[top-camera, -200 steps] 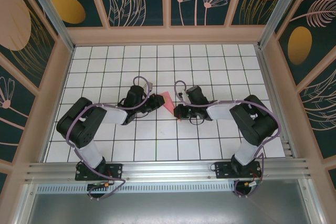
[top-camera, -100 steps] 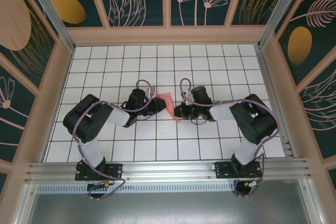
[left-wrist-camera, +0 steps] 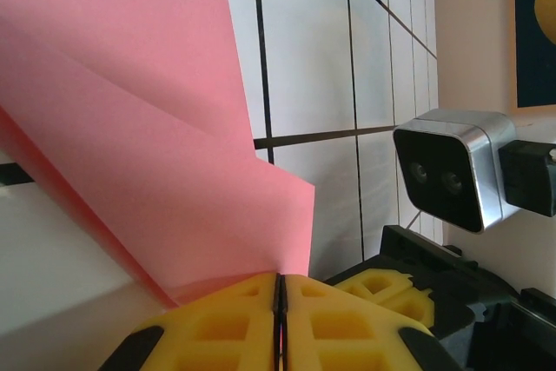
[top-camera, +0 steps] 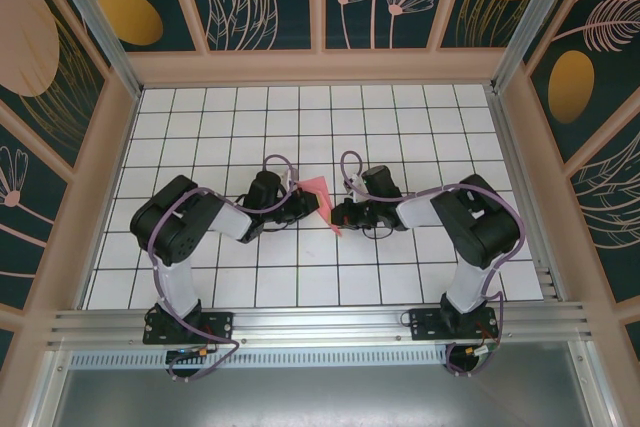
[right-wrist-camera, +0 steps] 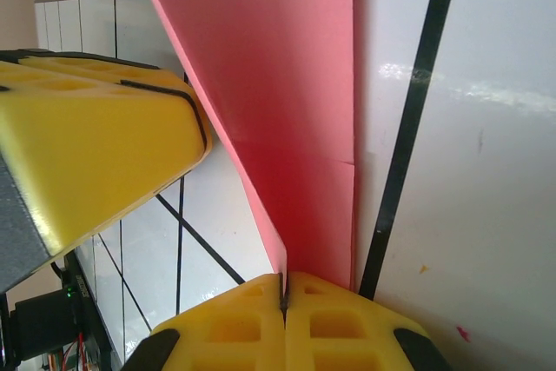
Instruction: Fold a paper plane with a square sheet of paper (pick it up from the middle)
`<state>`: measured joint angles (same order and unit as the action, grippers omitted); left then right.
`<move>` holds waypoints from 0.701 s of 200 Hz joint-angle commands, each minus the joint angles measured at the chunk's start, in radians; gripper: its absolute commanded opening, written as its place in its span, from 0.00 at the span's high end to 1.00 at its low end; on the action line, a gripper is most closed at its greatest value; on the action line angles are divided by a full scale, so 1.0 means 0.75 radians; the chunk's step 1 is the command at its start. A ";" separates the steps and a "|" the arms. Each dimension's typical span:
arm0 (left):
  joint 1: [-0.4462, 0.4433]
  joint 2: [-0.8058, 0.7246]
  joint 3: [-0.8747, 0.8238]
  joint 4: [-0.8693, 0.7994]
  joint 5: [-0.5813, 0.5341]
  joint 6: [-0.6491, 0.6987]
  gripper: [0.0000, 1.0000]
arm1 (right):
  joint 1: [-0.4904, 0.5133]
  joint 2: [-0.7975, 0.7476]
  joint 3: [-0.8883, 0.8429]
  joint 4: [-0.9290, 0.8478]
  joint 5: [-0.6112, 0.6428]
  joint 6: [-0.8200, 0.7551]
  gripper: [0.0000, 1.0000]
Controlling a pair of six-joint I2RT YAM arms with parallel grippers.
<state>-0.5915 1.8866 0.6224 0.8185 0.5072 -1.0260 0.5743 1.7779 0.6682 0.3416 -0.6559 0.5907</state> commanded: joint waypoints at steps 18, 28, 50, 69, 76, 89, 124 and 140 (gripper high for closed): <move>-0.010 0.040 0.057 -0.042 0.002 0.002 0.89 | -0.004 0.043 0.020 -0.042 -0.001 0.012 1.00; -0.010 0.045 0.065 -0.071 -0.007 0.005 0.89 | -0.005 0.045 0.023 -0.046 0.001 0.010 0.99; -0.012 0.051 0.084 -0.150 -0.034 0.016 0.90 | -0.003 0.044 0.027 -0.061 0.004 0.000 0.99; -0.013 0.057 0.100 -0.221 -0.055 0.036 0.91 | -0.003 0.036 0.031 -0.070 0.000 -0.006 0.97; -0.013 0.061 0.107 -0.244 -0.060 0.043 0.91 | -0.001 0.032 0.034 -0.073 -0.003 -0.011 0.97; -0.012 0.071 0.121 -0.290 -0.076 0.051 0.91 | -0.002 0.017 0.038 -0.084 -0.007 -0.014 0.95; -0.013 0.077 0.132 -0.347 -0.103 0.061 0.91 | -0.003 -0.031 0.044 -0.119 -0.021 -0.023 0.90; -0.013 0.078 0.133 -0.358 -0.107 0.066 0.92 | -0.003 -0.061 0.029 -0.120 -0.029 -0.015 0.88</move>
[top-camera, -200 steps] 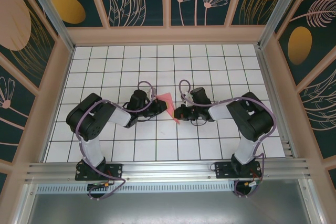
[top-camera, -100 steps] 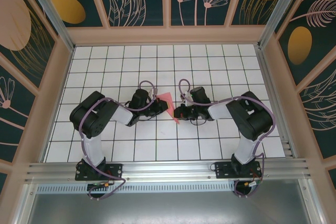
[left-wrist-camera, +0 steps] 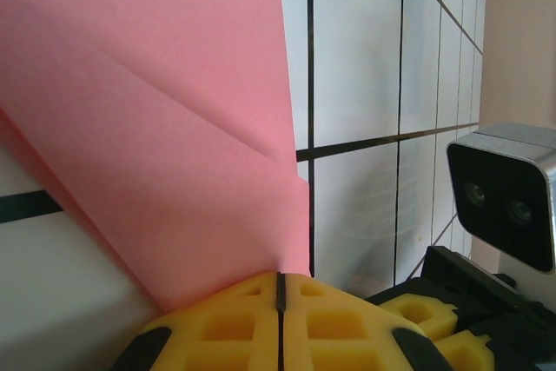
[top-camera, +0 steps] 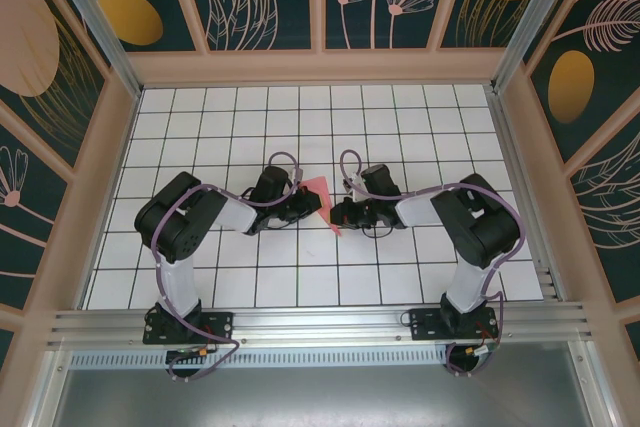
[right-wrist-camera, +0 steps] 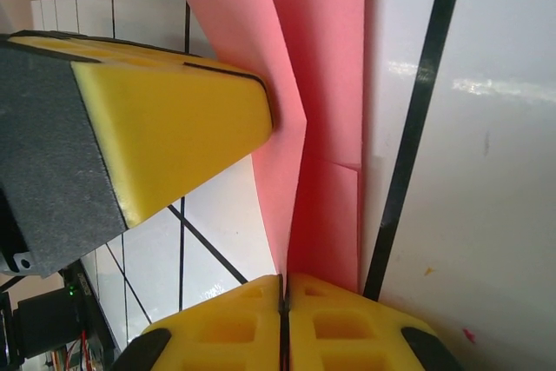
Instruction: Fold a paper plane with a square sheet of paper (pick it up from the middle)
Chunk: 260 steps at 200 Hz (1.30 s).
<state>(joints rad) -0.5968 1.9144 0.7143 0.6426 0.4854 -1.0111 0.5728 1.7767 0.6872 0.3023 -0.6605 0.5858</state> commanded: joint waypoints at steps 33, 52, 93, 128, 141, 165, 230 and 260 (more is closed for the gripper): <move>-0.006 0.045 0.013 -0.138 -0.081 0.052 0.92 | -0.001 -0.108 -0.023 -0.078 -0.044 0.004 0.86; -0.006 0.045 0.007 -0.139 -0.081 0.054 0.92 | -0.001 -0.123 -0.043 -0.087 -0.050 0.010 0.86; -0.006 0.041 -0.001 -0.133 -0.083 0.055 0.92 | 0.003 -0.097 -0.071 -0.117 -0.052 0.002 0.86; -0.005 0.043 -0.003 -0.133 -0.085 0.050 0.92 | 0.007 -0.049 -0.047 -0.157 -0.026 -0.018 0.92; -0.006 0.040 -0.004 -0.136 -0.086 0.051 0.92 | 0.007 -0.034 -0.032 -0.170 -0.021 -0.025 0.93; -0.006 0.041 -0.005 -0.139 -0.087 0.051 0.92 | 0.014 -0.033 -0.016 -0.193 -0.028 -0.038 0.92; -0.006 0.043 -0.004 -0.144 -0.096 0.045 0.92 | 0.021 -0.114 -0.061 -0.243 -0.042 -0.045 0.88; -0.006 0.043 -0.003 -0.153 -0.102 0.047 0.92 | 0.032 -0.084 -0.054 -0.270 -0.011 -0.050 0.88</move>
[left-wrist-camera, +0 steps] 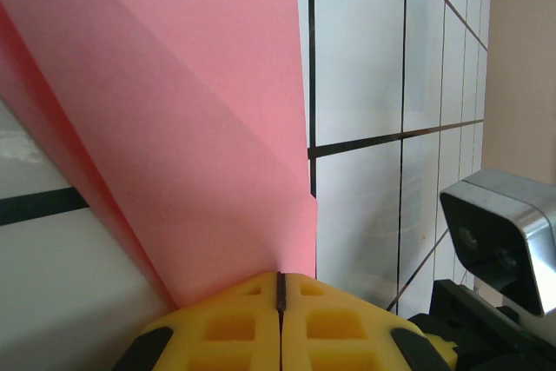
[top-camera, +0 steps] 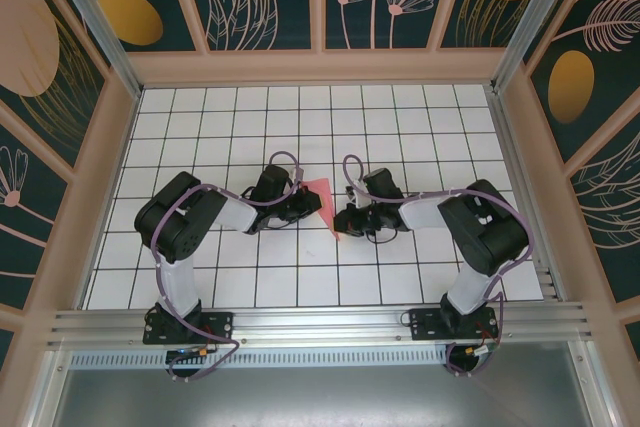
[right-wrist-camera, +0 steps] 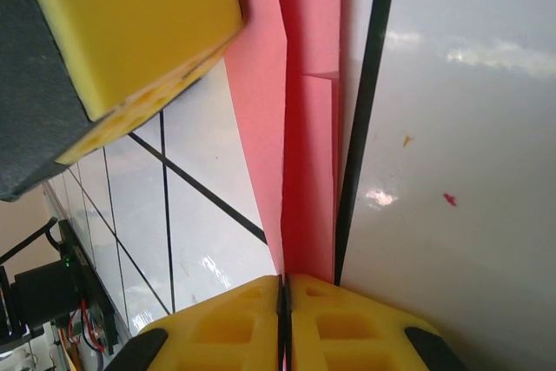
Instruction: Fold a paper plane with a square sheet of paper (pick it up from the middle)
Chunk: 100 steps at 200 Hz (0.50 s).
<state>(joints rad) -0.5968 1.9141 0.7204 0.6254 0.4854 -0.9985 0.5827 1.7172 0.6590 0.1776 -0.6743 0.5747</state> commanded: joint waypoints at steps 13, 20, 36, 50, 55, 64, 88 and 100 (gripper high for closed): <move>-0.006 0.041 -0.013 -0.135 -0.106 0.029 0.92 | 0.022 0.020 -0.010 -0.112 0.022 -0.038 0.88; -0.006 0.041 -0.012 -0.140 -0.109 0.030 0.92 | 0.023 0.033 -0.007 -0.118 0.028 -0.038 0.88; -0.005 0.038 -0.010 -0.158 -0.125 0.031 0.92 | 0.026 0.042 0.003 -0.137 0.051 -0.046 0.87; -0.005 0.041 -0.007 -0.172 -0.131 0.030 0.93 | 0.027 0.016 0.001 -0.145 0.061 -0.050 0.84; -0.006 0.041 -0.006 -0.178 -0.135 0.029 0.92 | 0.027 0.001 -0.001 -0.151 0.066 -0.050 0.83; -0.006 0.043 -0.003 -0.190 -0.141 0.030 0.93 | 0.027 -0.022 -0.003 -0.163 0.073 -0.054 0.82; -0.006 0.048 0.012 -0.227 -0.159 0.035 0.93 | 0.034 -0.054 -0.011 -0.197 0.091 -0.069 0.82; -0.005 0.055 0.019 -0.243 -0.164 0.037 0.93 | 0.041 -0.052 -0.017 -0.206 0.096 -0.071 0.82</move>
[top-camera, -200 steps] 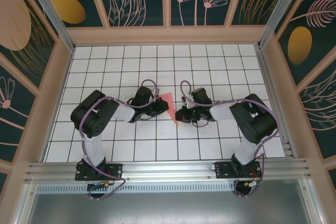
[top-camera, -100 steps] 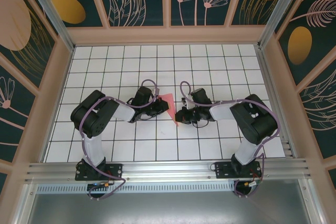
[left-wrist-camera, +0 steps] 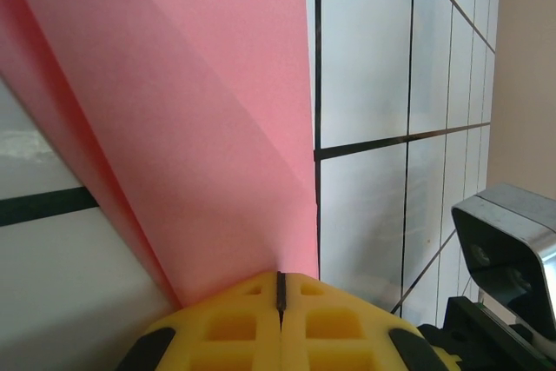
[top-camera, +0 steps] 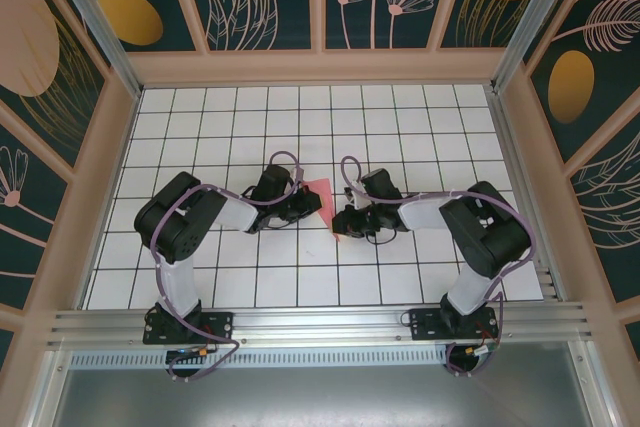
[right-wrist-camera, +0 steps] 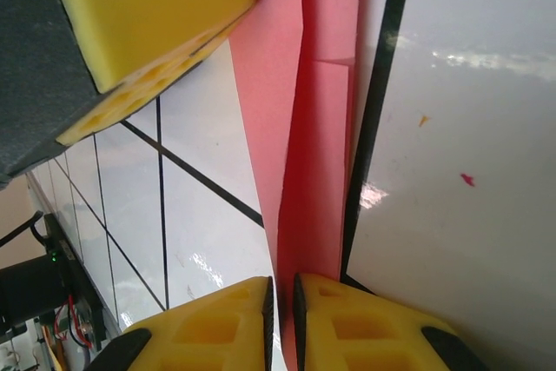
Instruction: Fold a paper plane with a square sheet of paper (pick it up from the middle)
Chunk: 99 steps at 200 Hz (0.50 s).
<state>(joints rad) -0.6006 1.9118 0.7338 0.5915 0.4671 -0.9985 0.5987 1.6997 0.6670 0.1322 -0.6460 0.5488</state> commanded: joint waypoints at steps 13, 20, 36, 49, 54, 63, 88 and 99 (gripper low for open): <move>-0.001 0.061 0.005 -0.209 -0.144 0.038 0.93 | 0.027 -0.023 -0.032 -0.154 0.078 -0.038 0.82; -0.001 0.061 0.008 -0.214 -0.148 0.040 0.93 | 0.028 -0.021 -0.036 -0.152 0.086 -0.036 0.84; -0.001 0.065 0.014 -0.235 -0.158 0.043 0.93 | 0.027 -0.002 -0.042 -0.149 0.107 -0.030 0.88; -0.001 0.066 0.017 -0.245 -0.162 0.042 0.93 | 0.028 0.019 -0.038 -0.152 0.122 -0.026 0.90; 0.000 0.065 0.016 -0.250 -0.164 0.044 0.94 | 0.027 0.023 -0.037 -0.152 0.130 -0.024 0.91; 0.001 0.065 0.018 -0.261 -0.170 0.047 0.93 | 0.027 0.022 -0.033 -0.155 0.134 -0.024 0.90; -0.001 0.067 0.026 -0.293 -0.191 0.057 0.94 | 0.028 -0.065 -0.018 -0.151 0.131 -0.016 0.85; -0.001 0.067 0.029 -0.300 -0.199 0.059 0.94 | 0.025 -0.122 -0.002 -0.164 0.138 -0.015 0.82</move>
<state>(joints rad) -0.6025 1.9079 0.7643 0.5175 0.4587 -0.9955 0.6125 1.6791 0.6655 0.1051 -0.5930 0.5365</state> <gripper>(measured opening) 0.066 0.153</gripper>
